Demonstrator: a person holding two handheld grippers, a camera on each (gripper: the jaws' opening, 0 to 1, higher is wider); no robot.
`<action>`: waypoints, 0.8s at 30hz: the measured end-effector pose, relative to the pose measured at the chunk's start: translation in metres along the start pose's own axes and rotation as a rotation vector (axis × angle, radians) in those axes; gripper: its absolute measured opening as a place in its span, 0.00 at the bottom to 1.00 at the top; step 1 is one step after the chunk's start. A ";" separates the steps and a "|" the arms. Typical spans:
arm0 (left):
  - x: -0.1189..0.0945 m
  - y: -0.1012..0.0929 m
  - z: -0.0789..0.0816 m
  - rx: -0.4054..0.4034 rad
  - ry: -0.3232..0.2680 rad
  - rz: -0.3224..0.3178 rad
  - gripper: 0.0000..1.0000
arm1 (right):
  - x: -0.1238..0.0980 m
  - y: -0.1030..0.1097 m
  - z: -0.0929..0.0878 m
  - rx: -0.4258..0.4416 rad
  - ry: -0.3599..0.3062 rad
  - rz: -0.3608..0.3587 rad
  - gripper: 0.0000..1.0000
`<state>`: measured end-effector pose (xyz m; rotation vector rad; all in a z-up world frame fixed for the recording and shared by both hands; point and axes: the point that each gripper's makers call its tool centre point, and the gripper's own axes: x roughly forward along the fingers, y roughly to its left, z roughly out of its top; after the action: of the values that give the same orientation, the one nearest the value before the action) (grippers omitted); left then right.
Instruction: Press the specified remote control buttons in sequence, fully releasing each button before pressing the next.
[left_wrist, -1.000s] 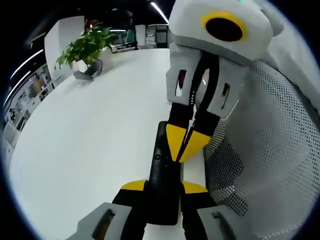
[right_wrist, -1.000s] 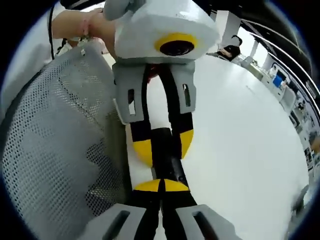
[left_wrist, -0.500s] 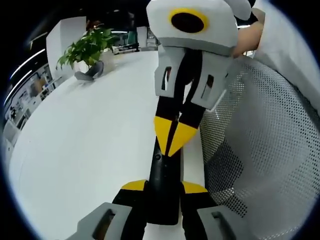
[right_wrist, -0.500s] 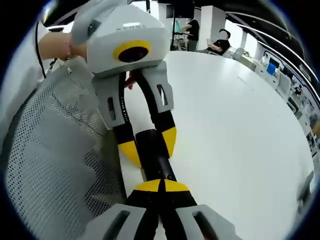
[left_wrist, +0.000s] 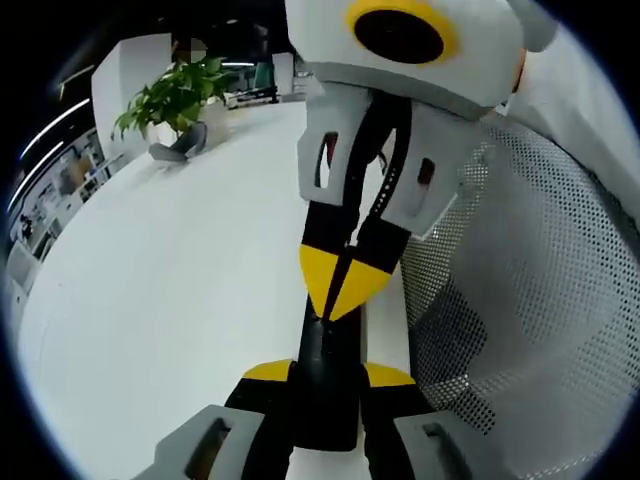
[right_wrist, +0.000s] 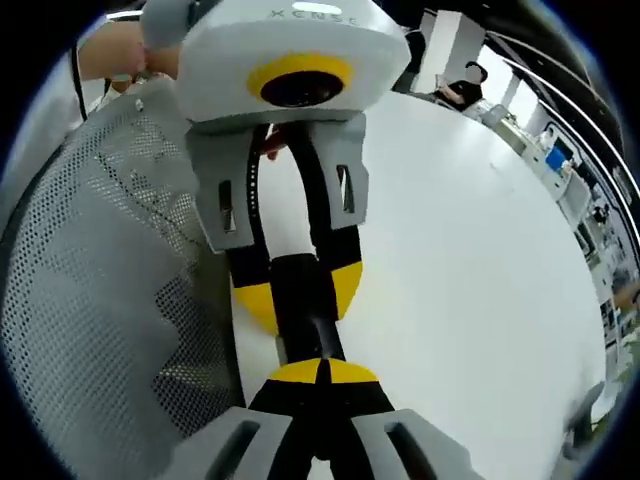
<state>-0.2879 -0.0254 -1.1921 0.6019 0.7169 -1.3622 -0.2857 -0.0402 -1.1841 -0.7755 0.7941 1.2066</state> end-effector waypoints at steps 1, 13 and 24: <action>0.000 0.000 0.000 0.002 0.000 0.000 0.24 | 0.000 0.000 0.000 0.001 -0.004 0.002 0.00; -0.001 0.000 0.000 -0.011 -0.013 0.006 0.24 | 0.002 -0.007 0.001 0.184 0.010 0.114 0.00; 0.000 0.001 0.000 -0.010 -0.020 0.009 0.24 | 0.007 -0.013 0.001 0.379 0.086 0.109 0.00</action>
<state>-0.2872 -0.0250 -1.1923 0.5819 0.7039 -1.3543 -0.2718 -0.0381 -1.1882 -0.4795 1.1094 1.0792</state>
